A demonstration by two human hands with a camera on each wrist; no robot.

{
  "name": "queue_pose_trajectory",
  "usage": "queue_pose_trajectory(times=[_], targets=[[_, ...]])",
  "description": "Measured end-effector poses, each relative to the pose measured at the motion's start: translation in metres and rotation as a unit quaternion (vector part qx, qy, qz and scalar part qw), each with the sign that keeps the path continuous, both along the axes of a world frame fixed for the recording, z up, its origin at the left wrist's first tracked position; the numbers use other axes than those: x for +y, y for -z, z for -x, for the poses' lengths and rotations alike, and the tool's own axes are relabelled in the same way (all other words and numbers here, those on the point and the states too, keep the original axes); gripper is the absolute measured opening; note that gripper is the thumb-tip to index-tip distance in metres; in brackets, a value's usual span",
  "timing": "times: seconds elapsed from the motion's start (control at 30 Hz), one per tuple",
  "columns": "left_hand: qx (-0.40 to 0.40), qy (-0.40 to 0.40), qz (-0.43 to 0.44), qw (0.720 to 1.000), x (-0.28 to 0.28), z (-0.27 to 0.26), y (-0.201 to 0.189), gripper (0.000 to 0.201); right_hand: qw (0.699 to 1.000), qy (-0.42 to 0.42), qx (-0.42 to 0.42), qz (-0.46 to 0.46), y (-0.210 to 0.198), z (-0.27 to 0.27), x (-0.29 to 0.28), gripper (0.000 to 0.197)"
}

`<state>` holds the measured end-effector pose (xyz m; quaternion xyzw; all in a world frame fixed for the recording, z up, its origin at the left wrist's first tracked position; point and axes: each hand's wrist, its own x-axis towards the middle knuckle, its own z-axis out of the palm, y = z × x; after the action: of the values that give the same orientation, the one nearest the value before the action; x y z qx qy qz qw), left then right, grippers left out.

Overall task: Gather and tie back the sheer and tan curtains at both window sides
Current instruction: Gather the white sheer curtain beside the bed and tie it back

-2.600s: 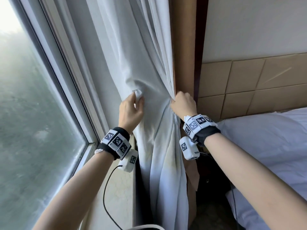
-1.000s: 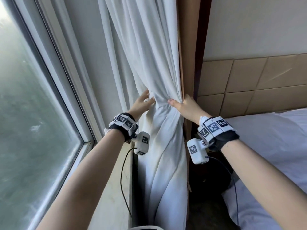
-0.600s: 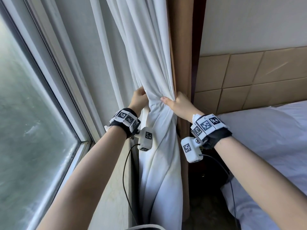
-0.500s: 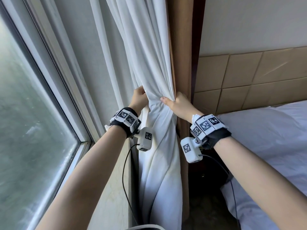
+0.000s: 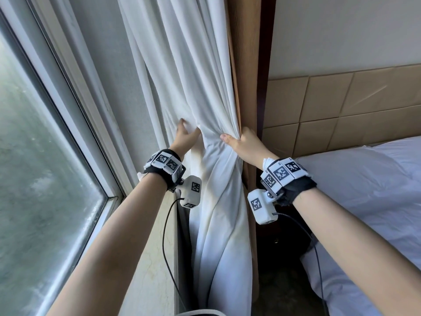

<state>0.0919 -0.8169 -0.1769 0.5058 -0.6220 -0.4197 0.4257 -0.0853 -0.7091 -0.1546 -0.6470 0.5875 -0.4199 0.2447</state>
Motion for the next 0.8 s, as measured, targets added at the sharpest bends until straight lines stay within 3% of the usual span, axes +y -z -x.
queue_pose_trajectory(times=[0.17,0.27,0.33,0.5,0.57,0.63,0.67,0.8], targets=[[0.075,0.196,-0.048,0.977,0.002,-0.006,0.002,0.091,0.999,-0.015,-0.026,-0.021,-0.003,0.001,0.005,0.026],[0.055,0.172,-0.021,0.983,-0.012,0.0,0.002,0.095,0.997,-0.038,-0.055,-0.042,-0.008,0.005,0.007,0.029],[0.047,0.139,-0.004,0.989,-0.027,0.004,0.006,0.077,0.993,-0.061,-0.079,-0.057,-0.013,0.007,0.012,0.038],[0.044,0.111,0.014,0.993,-0.058,0.003,0.012,0.066,0.99,-0.063,-0.103,-0.071,-0.012,0.014,0.003,0.084],[0.062,0.09,0.009,0.994,-0.039,0.008,-0.001,0.056,0.989,-0.068,-0.107,-0.075,-0.014,0.014,0.003,0.078],[0.062,0.072,0.015,0.995,-0.02,0.014,-0.011,0.042,0.988,-0.07,-0.107,-0.082,-0.017,0.012,0.005,0.053],[0.057,0.079,0.017,0.995,-0.016,0.015,-0.013,0.038,0.989,-0.068,-0.099,-0.083,-0.016,0.012,0.004,0.049],[0.057,0.117,-0.011,0.991,-0.004,0.016,-0.024,0.025,0.991,-0.062,-0.09,-0.078,-0.012,0.01,-0.001,0.057]])
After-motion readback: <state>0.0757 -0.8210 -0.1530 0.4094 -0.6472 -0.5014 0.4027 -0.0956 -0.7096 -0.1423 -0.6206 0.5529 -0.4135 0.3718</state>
